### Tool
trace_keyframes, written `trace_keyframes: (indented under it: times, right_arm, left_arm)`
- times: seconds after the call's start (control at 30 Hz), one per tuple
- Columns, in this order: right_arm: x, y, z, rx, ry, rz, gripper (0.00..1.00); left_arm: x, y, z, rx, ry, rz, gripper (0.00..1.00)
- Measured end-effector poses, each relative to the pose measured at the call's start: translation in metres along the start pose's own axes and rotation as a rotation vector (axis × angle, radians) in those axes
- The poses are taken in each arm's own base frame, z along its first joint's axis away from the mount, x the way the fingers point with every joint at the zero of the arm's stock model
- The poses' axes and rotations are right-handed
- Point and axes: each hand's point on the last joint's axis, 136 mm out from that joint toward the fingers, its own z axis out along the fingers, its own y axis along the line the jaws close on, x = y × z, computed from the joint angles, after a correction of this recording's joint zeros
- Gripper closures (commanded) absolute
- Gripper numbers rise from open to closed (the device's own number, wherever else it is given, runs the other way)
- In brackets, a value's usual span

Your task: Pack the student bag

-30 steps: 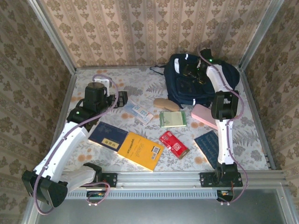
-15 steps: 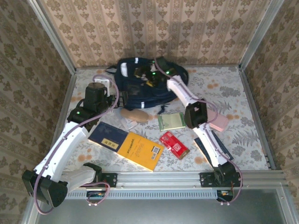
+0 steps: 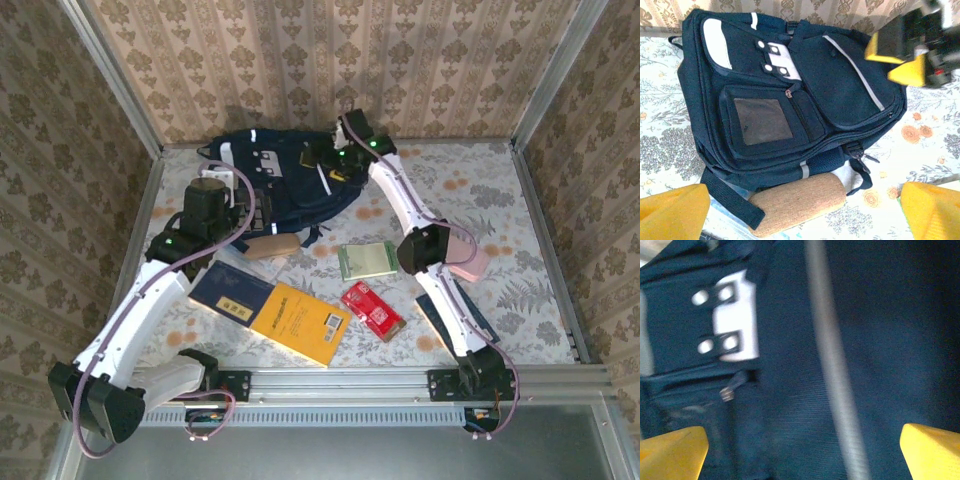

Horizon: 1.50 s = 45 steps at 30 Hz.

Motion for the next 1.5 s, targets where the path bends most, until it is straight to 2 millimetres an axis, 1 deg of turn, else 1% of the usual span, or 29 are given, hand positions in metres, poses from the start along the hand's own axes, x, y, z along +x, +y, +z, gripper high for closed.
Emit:
trace_keyframes:
  times: [0.13, 0.2, 0.27, 0.33, 0.37, 0.47, 0.53, 0.6, 0.73, 0.77, 0.87, 1.0, 1.03, 1.1, 1.27, 1.5]
  right_arm:
    - [-0.023, -0.040, -0.030, 0.189, -0.081, -0.036, 0.03]
    - [-0.029, -0.057, -0.037, 0.229, -0.089, -0.027, 0.04]
    - [-0.031, -0.070, -0.038, 0.244, -0.080, -0.007, 0.06]
    - [-0.032, -0.082, -0.037, 0.239, -0.068, 0.014, 0.09]
    - [-0.032, -0.085, -0.035, 0.230, -0.060, 0.023, 0.12]
    - [-0.029, -0.099, -0.022, 0.193, -0.028, 0.054, 0.24]
    - [-0.022, -0.107, -0.010, 0.175, 0.001, 0.077, 0.33]
    - [-0.015, -0.111, 0.002, 0.161, 0.028, 0.100, 0.38]
    - [-0.004, -0.110, 0.018, 0.137, 0.060, 0.110, 0.48]
    - [-0.002, -0.109, 0.021, 0.135, 0.064, 0.108, 0.52]
    - [0.001, -0.105, 0.022, 0.140, 0.069, 0.084, 0.72]
    - [0.011, -0.107, 0.024, 0.195, 0.086, 0.051, 0.88]
    - [0.014, -0.107, 0.024, 0.205, 0.095, 0.043, 0.93]
    - [0.018, -0.106, 0.024, 0.224, 0.104, 0.023, 1.00]
    - [0.032, -0.094, 0.022, 0.280, 0.125, -0.031, 1.00]
    - [0.071, -0.059, 0.015, 0.390, 0.188, -0.179, 1.00]
  left_arm:
    - [0.003, 0.002, 0.004, -0.003, 0.018, -0.002, 0.00]
    - [0.003, 0.002, 0.004, -0.003, 0.019, -0.004, 0.00]
    - [0.004, 0.002, 0.005, -0.001, 0.021, -0.005, 0.00]
    - [0.004, 0.002, 0.005, 0.002, 0.024, -0.005, 0.00]
    - [0.004, 0.001, 0.005, 0.005, 0.025, -0.004, 0.00]
    - [0.005, 0.000, 0.005, 0.012, 0.027, -0.005, 0.00]
    - [0.005, -0.001, 0.005, 0.017, 0.028, -0.005, 0.01]
    - [0.005, -0.001, 0.005, 0.020, 0.029, -0.005, 0.00]
    - [0.006, -0.002, 0.005, 0.027, 0.031, -0.005, 0.00]
    - [0.006, -0.003, 0.005, 0.028, 0.032, -0.005, 0.00]
    - [0.006, -0.003, 0.005, 0.031, 0.033, -0.005, 0.00]
    - [0.006, -0.004, 0.005, 0.034, 0.033, -0.005, 0.01]
    - [0.006, -0.004, 0.005, 0.034, 0.033, -0.005, 0.00]
    - [0.006, -0.004, 0.005, 0.034, 0.033, -0.005, 0.01]
    - [0.005, -0.004, 0.004, 0.034, 0.029, -0.005, 0.01]
    - [0.006, -0.002, 0.001, 0.030, 0.033, -0.005, 0.01]
